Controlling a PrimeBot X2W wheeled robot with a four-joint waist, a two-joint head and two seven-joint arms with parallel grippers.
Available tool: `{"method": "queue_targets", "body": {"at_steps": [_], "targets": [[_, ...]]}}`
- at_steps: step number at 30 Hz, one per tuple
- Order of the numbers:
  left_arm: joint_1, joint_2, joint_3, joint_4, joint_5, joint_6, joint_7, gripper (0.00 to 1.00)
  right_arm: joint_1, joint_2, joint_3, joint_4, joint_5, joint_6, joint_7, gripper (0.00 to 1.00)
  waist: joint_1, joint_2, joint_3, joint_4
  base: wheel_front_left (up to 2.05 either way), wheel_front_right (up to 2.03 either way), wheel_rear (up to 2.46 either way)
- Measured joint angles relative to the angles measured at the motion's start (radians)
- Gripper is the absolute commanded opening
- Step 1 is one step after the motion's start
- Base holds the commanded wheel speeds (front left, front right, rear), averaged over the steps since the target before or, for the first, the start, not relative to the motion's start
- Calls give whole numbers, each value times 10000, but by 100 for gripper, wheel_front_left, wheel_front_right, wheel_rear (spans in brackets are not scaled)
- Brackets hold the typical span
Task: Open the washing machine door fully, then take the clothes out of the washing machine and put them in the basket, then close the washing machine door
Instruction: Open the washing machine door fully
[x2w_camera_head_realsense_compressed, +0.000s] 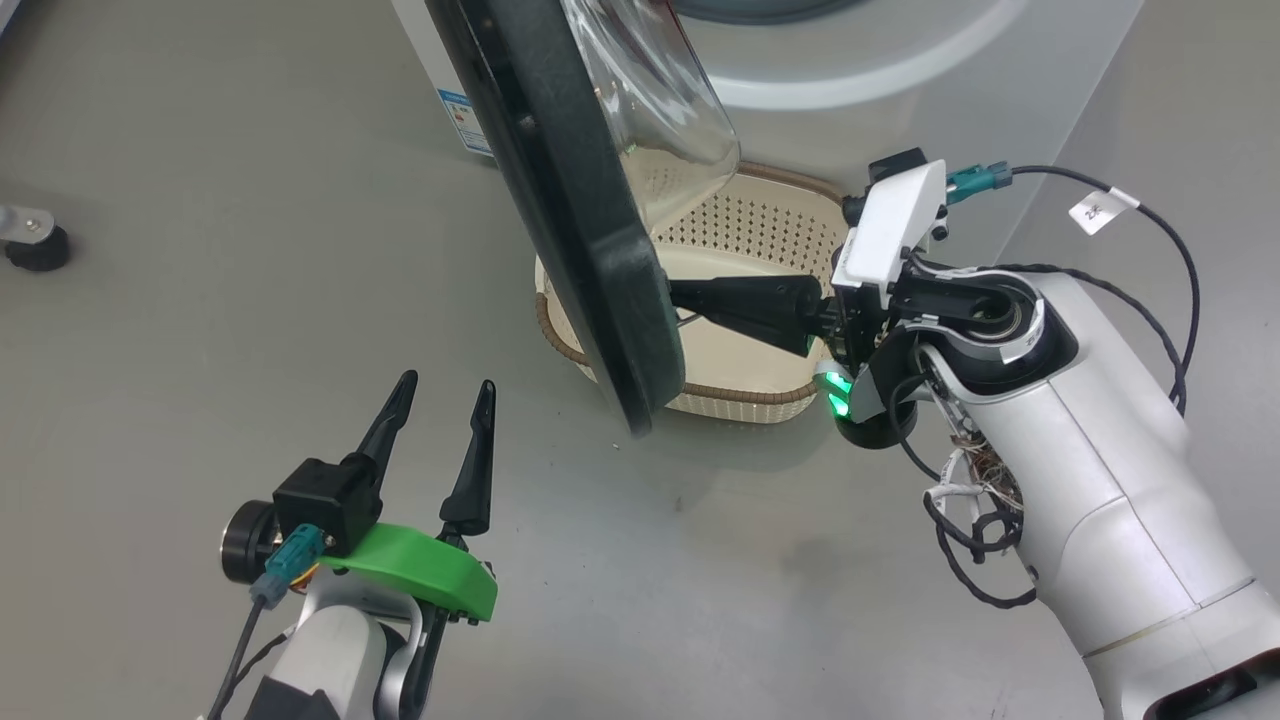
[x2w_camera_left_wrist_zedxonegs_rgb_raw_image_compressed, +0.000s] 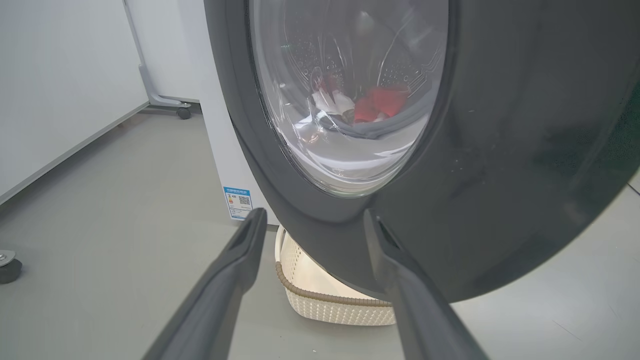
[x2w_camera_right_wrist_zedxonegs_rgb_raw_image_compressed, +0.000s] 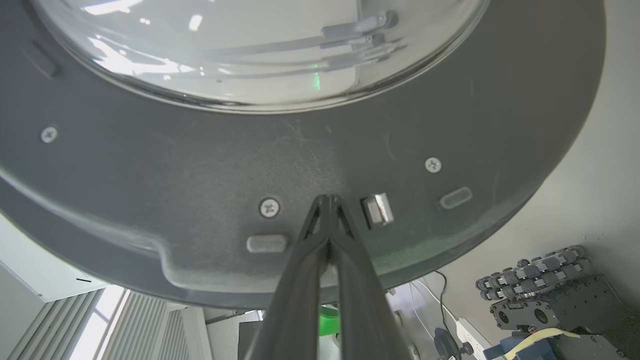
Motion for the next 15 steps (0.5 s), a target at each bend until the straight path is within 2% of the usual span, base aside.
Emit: {"method": "queue_targets", "body": {"at_steps": [7,15], "targets": [[81,0,-71,-54,0,0,0,100,163,-2,982,-548,844,-81,-443,0,0,0,23,116,0,0,0],[82,0,-50,-82,-29,42,0,100,155,4,1743,-721,924,-86,-1095,0,0,0,55,168,0,0,0]]}}
